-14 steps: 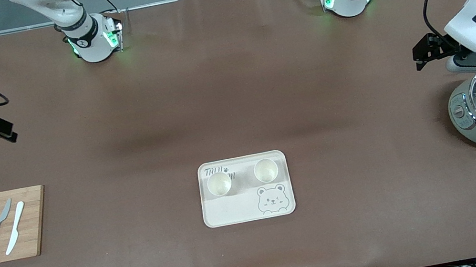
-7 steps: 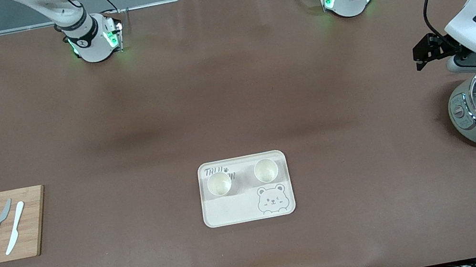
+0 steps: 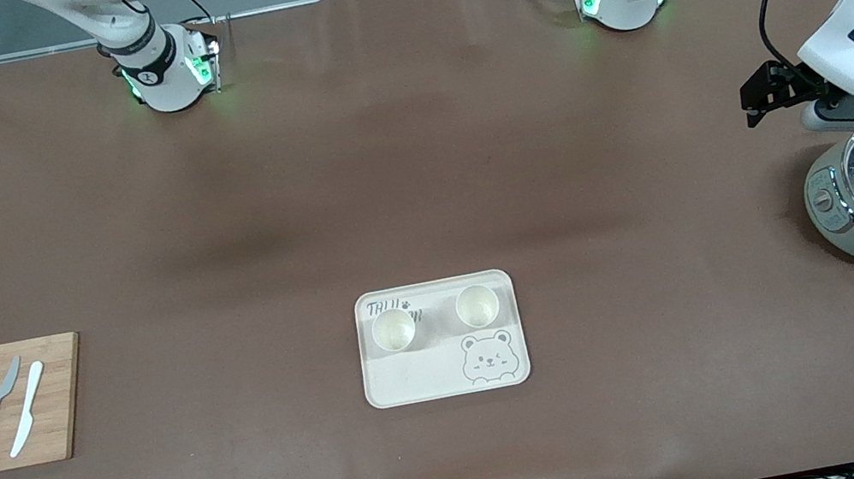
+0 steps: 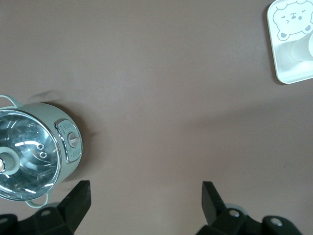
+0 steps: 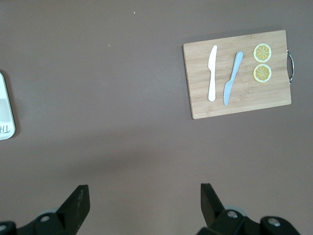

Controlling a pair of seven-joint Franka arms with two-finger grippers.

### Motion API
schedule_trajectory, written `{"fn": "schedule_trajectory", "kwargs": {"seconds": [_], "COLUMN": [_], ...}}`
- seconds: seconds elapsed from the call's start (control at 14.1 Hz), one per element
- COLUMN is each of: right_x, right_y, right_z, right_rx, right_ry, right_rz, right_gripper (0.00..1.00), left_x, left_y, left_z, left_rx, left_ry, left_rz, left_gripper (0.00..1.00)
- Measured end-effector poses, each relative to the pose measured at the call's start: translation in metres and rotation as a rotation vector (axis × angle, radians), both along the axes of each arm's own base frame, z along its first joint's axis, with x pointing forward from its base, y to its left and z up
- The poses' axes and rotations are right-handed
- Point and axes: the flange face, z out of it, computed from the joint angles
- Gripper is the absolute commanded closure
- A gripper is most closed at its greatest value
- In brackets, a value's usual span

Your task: Place white IKEA cup upright on tray with both arms

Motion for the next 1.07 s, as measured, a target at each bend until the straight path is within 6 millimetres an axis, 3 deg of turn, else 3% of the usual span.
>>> {"fn": "schedule_trajectory", "kwargs": {"seconds": [0.28, 0.57, 1.07], "right_x": [0.002, 0.000, 0.001], "right_y": [0.021, -0.002, 0.011], "right_z": [0.000, 0.001, 0.001], "right_rx": [-0.019, -0.017, -0.018], "right_ry": [0.002, 0.001, -0.003], "right_rz": [0.042, 0.002, 0.024], "right_gripper": [0.00, 0.00, 0.00], "left_x": [0.001, 0.002, 0.003], "left_y": [-0.001, -0.002, -0.005], "left_z": [-0.002, -0.004, -0.009], "left_rx": [0.000, 0.001, 0.001], "left_ry": [0.003, 0.007, 0.015], "left_rz": [0.002, 0.004, 0.007], "left_gripper": [0.00, 0.00, 0.00]}}
